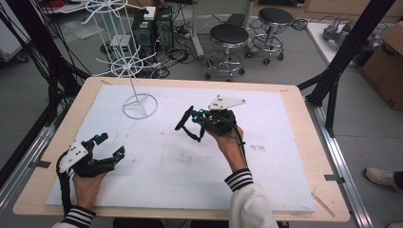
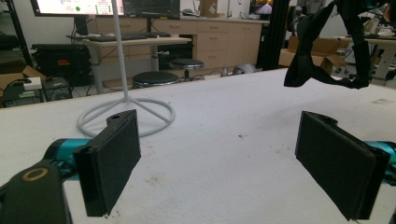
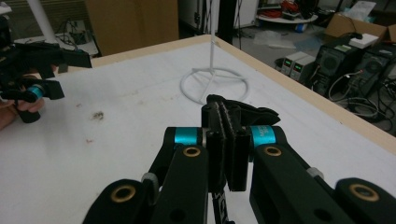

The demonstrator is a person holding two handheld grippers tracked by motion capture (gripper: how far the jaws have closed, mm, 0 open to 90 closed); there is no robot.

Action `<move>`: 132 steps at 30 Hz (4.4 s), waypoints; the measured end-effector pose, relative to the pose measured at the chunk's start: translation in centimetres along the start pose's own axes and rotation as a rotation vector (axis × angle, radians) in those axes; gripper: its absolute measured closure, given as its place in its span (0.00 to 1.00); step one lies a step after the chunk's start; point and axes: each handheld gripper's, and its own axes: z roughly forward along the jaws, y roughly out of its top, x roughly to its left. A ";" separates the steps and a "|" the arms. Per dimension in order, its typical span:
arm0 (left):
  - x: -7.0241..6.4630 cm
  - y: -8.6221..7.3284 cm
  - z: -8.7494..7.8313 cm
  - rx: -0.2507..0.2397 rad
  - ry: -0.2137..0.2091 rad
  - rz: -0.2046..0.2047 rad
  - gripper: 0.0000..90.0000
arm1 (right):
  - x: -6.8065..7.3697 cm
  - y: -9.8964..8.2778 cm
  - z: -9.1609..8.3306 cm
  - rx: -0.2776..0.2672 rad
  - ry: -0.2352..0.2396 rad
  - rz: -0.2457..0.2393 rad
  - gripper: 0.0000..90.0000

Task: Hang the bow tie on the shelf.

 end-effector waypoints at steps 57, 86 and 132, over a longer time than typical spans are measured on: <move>0.1 0.0 0.0 0.000 -0.001 -0.008 0.16 | 1.0 8.2 6.1 -0.171 0.155 -0.039 0.98; 0.1 0.0 0.0 -0.003 0.000 -0.014 0.16 | 2.2 12.9 8.6 -0.209 0.218 -0.085 0.98; 0.1 0.0 0.0 0.000 -0.002 -0.005 0.16 | -1.5 12.2 11.4 -0.179 0.129 0.005 0.98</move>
